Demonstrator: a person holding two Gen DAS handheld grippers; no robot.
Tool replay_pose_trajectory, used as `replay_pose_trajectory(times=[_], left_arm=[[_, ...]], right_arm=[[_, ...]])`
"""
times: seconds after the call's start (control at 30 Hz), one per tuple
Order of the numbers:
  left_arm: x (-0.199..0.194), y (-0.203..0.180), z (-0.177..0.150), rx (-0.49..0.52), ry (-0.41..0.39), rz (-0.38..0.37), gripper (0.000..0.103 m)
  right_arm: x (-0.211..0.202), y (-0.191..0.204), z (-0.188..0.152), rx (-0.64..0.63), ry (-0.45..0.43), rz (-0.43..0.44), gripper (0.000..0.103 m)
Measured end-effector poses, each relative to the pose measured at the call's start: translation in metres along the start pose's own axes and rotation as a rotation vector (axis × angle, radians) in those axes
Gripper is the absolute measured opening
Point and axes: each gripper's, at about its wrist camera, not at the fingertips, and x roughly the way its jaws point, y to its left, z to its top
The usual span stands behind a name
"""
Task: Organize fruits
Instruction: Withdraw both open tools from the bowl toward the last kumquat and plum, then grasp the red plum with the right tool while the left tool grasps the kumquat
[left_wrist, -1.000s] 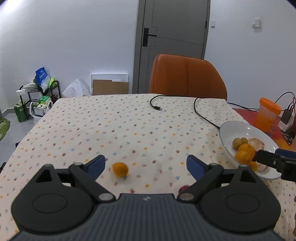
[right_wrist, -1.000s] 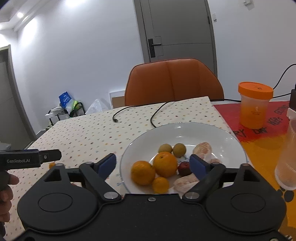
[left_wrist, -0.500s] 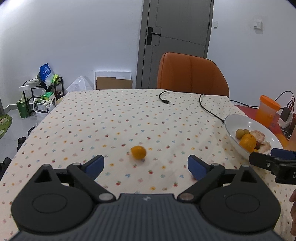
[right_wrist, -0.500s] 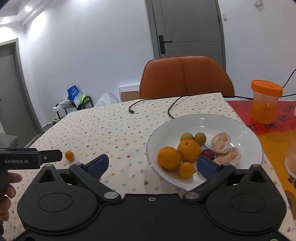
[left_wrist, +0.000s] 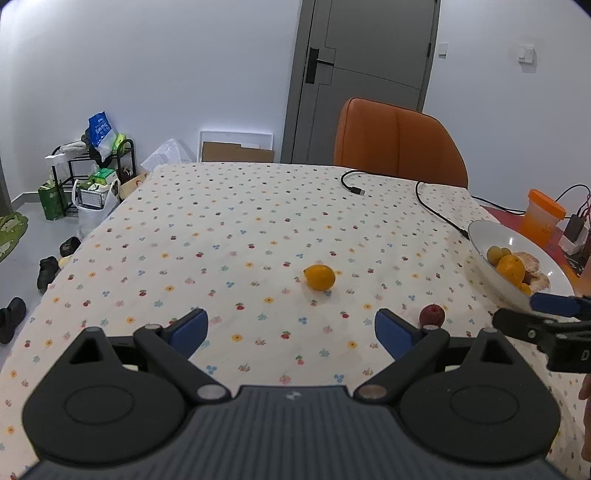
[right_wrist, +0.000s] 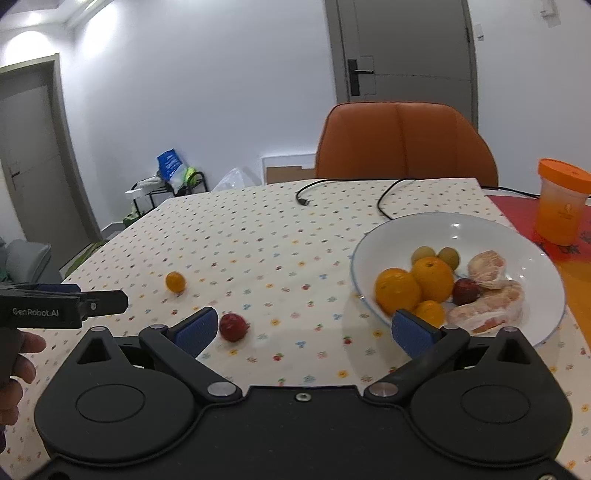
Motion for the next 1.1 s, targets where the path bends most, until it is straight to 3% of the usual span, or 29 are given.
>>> replay_pose_trajectory(times=[0.57,0.83,0.93,0.97,1.1], left_arm=[[0.007,0.022,-0.001,-0.044,-0.004,-0.008,0.093],[0.021,0.023,0.003,-0.054,0.002,-0.014,0.076],[0.025,0.02,0.007,-0.042,-0.002,-0.025,0.073],[0.027,0.018,0.008,-0.038,-0.002,-0.027,0.072],[0.036,0.015,0.012,-0.039,0.003,-0.028,0.064]], right_arm=[[0.027,0.033,-0.004,-0.07,0.067,0.091,0.067],[0.048,0.042,-0.001,-0.083,0.096,0.115,0.056],[0.057,0.044,-0.002,-0.086,0.114,0.117,0.038],[0.06,0.043,-0.002,-0.085,0.124,0.123,0.025],[0.063,0.041,0.0,-0.085,0.113,0.125,0.021]])
